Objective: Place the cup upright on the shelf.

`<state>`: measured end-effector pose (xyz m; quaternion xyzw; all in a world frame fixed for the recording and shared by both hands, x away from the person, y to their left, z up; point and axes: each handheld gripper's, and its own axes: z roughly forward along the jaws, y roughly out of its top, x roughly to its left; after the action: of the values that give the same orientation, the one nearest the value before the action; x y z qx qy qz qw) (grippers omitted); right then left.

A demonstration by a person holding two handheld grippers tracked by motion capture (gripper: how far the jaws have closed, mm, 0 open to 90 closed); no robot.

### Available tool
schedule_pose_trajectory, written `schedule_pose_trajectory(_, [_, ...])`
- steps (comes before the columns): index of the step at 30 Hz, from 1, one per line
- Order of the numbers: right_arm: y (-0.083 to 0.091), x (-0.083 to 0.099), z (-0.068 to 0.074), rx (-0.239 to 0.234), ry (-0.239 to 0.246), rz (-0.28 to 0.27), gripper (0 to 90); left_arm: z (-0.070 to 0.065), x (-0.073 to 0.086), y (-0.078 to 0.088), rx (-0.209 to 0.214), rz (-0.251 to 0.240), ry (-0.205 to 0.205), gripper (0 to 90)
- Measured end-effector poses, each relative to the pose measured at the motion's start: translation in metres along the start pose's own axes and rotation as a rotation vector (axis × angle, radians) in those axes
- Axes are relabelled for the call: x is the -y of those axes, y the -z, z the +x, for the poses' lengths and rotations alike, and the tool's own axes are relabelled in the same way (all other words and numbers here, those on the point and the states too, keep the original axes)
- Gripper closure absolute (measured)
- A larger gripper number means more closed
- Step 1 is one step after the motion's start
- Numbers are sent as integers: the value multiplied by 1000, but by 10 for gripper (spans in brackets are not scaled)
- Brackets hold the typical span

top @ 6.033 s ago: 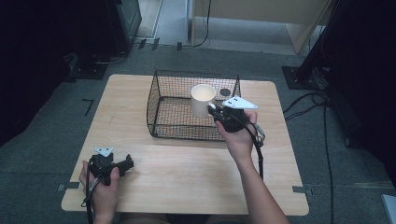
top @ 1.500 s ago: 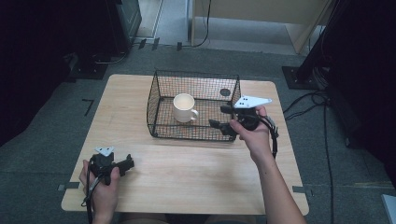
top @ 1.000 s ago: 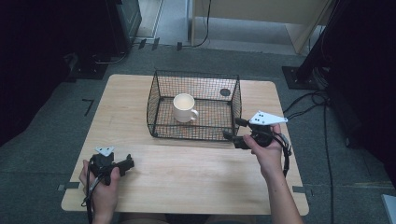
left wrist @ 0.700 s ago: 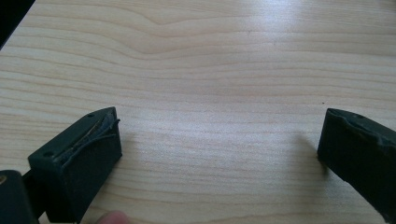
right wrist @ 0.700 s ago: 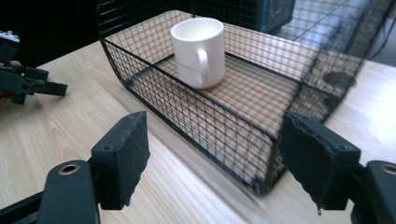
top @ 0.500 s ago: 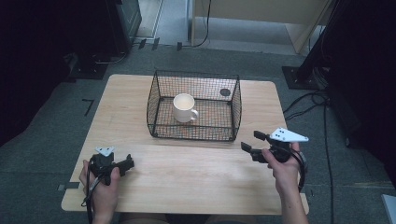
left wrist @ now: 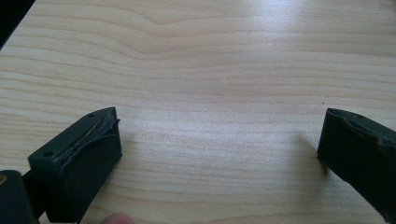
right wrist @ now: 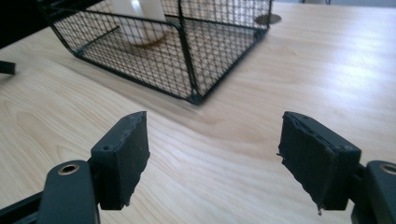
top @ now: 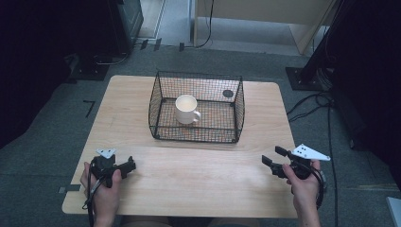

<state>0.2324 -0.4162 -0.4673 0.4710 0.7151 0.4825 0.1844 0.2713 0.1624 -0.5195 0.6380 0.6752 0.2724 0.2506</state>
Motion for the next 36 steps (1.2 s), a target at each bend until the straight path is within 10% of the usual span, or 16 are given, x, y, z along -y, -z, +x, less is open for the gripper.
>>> schedule_pose_trajectory(22, [22,64,-19,113,-68,100,221,-1,1,1,2,1,-3,0])
schedule_pose_trajectory(36, [8,71,-4,228,37,224,175,-1,1,1,2,1,-3,0])
